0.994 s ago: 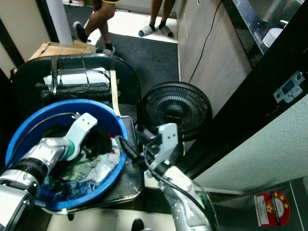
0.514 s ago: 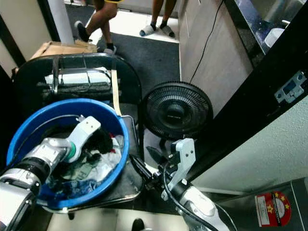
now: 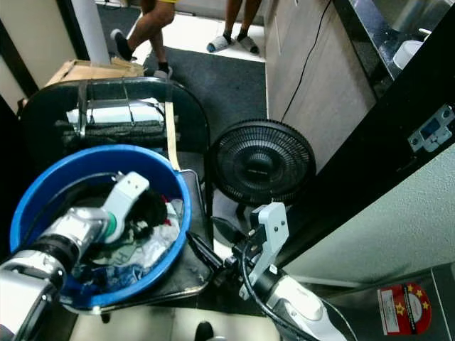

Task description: Clothes washing

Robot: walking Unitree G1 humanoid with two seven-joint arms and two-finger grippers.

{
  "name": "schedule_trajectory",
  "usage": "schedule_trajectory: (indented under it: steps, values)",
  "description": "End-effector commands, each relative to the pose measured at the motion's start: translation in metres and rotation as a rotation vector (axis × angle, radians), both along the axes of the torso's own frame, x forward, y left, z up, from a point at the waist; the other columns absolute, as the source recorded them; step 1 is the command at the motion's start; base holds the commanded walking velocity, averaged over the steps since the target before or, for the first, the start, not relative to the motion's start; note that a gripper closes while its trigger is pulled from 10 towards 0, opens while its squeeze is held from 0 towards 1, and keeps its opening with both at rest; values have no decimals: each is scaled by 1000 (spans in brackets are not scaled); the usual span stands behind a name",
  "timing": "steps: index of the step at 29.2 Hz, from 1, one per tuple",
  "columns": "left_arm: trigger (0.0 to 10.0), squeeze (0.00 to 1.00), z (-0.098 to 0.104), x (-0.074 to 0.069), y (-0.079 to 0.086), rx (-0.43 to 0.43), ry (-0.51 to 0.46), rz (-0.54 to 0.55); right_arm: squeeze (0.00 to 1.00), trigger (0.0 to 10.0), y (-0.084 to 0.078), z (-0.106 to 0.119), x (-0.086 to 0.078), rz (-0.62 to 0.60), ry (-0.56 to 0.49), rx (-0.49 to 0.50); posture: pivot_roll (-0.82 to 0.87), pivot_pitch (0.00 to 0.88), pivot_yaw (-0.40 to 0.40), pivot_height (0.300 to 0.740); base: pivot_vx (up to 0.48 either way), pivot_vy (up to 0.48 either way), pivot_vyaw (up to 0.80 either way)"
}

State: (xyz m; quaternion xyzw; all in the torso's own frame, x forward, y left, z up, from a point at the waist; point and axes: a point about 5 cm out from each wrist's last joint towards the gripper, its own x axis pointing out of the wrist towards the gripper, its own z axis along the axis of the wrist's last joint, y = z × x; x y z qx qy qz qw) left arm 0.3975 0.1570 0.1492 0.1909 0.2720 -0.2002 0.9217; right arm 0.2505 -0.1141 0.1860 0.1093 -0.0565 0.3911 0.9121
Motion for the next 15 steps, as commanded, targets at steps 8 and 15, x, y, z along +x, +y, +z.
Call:
schedule_trajectory:
  steps: [8,15]
  values:
    - [10000,0,-43,-24,-6,-140,270,9,0,10000,1,-4,-12,48,20,-28,56,454,-13,740,0,0,0]
    - [10000,0,-48,-28,-9,-182,326,26,0,10000,1,-4,-10,57,25,-35,56,450,-14,740,0,0,0]
